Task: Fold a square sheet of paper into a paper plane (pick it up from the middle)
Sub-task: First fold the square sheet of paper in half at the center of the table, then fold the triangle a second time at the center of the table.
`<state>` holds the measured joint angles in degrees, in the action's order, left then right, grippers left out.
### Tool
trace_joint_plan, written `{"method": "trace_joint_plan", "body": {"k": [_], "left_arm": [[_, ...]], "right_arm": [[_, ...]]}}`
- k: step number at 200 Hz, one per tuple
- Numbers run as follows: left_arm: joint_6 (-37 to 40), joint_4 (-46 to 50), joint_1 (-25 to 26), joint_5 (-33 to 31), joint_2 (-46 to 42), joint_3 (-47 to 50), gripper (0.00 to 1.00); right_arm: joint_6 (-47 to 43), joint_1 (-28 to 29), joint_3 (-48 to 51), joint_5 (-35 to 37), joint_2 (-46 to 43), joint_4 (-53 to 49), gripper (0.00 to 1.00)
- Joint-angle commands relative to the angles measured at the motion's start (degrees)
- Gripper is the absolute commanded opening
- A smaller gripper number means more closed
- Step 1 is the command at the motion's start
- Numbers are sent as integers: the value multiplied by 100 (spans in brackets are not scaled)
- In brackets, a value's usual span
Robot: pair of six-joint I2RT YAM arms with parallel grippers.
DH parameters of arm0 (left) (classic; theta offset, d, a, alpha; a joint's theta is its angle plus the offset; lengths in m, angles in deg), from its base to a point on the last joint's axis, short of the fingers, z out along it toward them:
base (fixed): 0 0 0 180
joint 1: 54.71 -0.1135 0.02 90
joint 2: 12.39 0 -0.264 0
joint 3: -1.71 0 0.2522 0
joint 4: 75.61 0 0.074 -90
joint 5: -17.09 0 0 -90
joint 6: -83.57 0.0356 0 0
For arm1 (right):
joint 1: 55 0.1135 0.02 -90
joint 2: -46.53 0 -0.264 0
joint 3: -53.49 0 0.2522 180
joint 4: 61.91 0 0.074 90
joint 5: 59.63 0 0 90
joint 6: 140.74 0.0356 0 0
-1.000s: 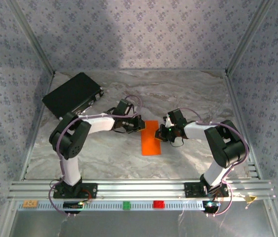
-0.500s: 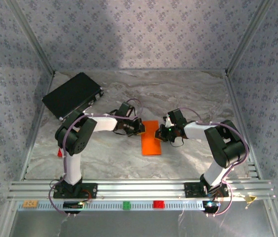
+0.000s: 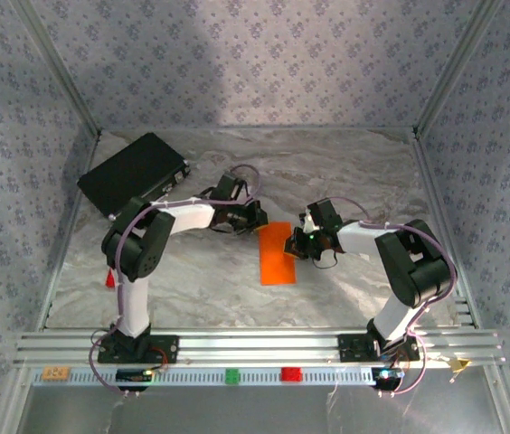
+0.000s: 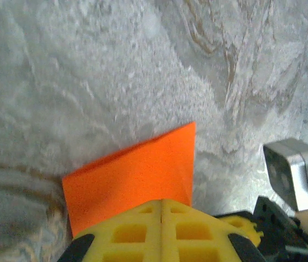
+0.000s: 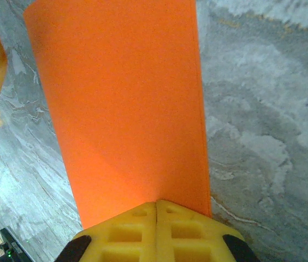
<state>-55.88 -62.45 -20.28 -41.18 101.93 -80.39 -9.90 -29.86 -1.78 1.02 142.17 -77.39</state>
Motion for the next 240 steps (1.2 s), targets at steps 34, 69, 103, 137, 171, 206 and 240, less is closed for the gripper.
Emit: {"method": "trace_joint_plan", "body": {"k": [34, 69, 103, 137, 171, 206, 240], "left_arm": [[268, 506, -42, -116, 483, -331, 0], [248, 475, -76, -180, 512, -225, 0], [162, 297, -77, -123, 486, -90, 0], [106, 196, -76, -63, 446, -14, 0], [102, 187, -73, -48, 405, 13, 0], [102, 183, -73, -17, 398, 14, 0], [97, 174, -73, 0, 404, 10, 0]], "right_arm": [[-107, -31, 81, 303, 144, -567, 1], [20, -19, -38, 60, -403, -544, 13], [177, -44, 72, 323, -1292, -1134, 30], [674, -44, 631, 219, -1932, -1166, 37], [811, 52, 1018, 69, -2216, -1178, 41], [894, 95, 1241, -139, -2227, -963, 43], [910, 150, 1251, -354, -1947, -668, 42]]}}
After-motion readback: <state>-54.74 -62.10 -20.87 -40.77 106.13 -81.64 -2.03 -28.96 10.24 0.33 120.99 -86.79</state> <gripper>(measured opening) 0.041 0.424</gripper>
